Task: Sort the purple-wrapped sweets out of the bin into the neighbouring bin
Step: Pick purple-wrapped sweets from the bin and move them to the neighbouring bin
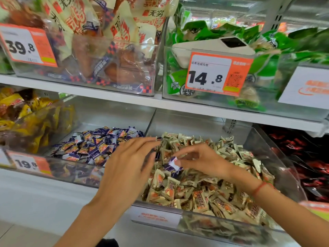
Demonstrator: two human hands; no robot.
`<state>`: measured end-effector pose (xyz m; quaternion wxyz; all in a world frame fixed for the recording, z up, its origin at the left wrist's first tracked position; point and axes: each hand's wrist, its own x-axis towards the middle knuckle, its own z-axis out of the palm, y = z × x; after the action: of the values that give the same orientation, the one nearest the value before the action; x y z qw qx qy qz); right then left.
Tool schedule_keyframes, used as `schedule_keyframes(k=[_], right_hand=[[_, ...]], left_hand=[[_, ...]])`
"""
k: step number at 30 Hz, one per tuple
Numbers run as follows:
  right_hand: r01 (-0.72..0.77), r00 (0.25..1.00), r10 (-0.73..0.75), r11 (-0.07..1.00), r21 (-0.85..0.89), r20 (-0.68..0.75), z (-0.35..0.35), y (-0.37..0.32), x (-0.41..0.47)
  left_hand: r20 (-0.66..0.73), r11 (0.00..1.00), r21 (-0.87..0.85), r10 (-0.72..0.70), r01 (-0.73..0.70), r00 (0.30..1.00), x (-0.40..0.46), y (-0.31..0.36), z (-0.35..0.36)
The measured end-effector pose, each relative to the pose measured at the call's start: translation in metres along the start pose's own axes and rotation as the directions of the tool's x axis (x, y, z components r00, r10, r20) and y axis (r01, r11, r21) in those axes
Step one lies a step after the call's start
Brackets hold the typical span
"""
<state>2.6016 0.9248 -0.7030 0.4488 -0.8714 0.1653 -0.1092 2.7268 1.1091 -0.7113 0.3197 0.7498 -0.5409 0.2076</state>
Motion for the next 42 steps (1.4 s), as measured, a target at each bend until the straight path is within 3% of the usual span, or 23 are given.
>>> schedule_keyframes(k=[3,5,8,10,13,14,17,21,24,27,29,32,35,37,39,42], right_hand=[[-0.052,0.995,0.073,0.958,0.281,-0.067,-0.005,-0.012,-0.018],[-0.042,0.984,0.111,0.905,0.423,-0.14,-0.007,-0.017,-0.023],[-0.094,0.953,0.209,0.894,0.439,-0.221,-0.012,-0.017,-0.024],[-0.176,0.931,0.274,0.916,0.36,-0.242,-0.016,-0.014,-0.027],[-0.232,0.923,0.306,0.926,0.297,-0.234,-0.019,-0.007,-0.035],[-0.235,0.923,0.307,0.926,0.295,-0.23,-0.02,-0.005,-0.037],[-0.234,0.924,0.309,0.923,0.305,-0.225,-0.023,-0.004,-0.042],[-0.225,0.935,0.293,0.926,0.302,-0.202,-0.028,-0.006,-0.046],[-0.208,0.942,0.272,0.933,0.292,-0.198,-0.028,-0.006,-0.044],[-0.17,0.954,0.247,0.911,0.375,-0.168,-0.027,-0.008,-0.043],[-0.139,0.957,0.236,0.882,0.451,-0.166,-0.023,-0.013,-0.04],[-0.094,0.961,0.225,0.813,0.575,-0.161,-0.014,-0.027,-0.031],[-0.047,0.965,0.206,0.743,0.668,-0.161,0.0,-0.043,-0.024],[-0.009,0.963,0.194,0.717,0.697,-0.186,0.009,-0.049,-0.021],[0.01,0.963,0.173,0.746,0.665,-0.208,0.014,-0.052,-0.019],[0.029,0.978,0.11,0.772,0.635,-0.179,0.014,-0.057,-0.021]], left_hand=[[0.1,0.981,-0.176,-0.062,0.079,0.993,0.011,0.028,-0.002],[0.165,0.974,-0.171,-0.121,0.15,0.979,0.019,0.038,0.004],[0.297,0.975,-0.137,-0.128,0.175,0.946,0.032,0.035,0.03],[0.482,0.977,-0.101,-0.118,0.189,0.868,0.037,0.026,0.053],[0.757,0.99,0.123,-0.142,0.075,0.637,0.041,0.015,0.08],[0.785,0.983,0.178,-0.162,0.034,0.598,0.042,0.013,0.086],[0.735,0.965,0.25,-0.135,-0.081,0.664,0.045,0.01,0.099],[0.668,0.939,0.255,0.002,-0.232,0.744,0.044,0.018,0.091],[0.514,0.989,0.089,0.053,-0.115,0.856,0.038,0.028,0.065],[0.341,0.972,-0.207,-0.036,0.112,0.939,0.033,0.035,0.031],[0.296,0.871,-0.399,-0.173,0.286,0.939,0.033,0.036,0.018],[0.376,0.627,-0.594,-0.338,0.504,0.863,0.034,0.034,0.016],[0.399,0.65,-0.585,-0.291,0.485,0.87,0.033,0.035,0.02],[0.339,0.603,-0.662,-0.287,0.445,0.896,0.033,0.036,0.022],[0.286,0.595,-0.69,-0.301,0.413,0.91,0.034,0.038,0.021],[0.155,0.674,-0.665,-0.296,0.322,0.942,0.031,0.038,0.017]])
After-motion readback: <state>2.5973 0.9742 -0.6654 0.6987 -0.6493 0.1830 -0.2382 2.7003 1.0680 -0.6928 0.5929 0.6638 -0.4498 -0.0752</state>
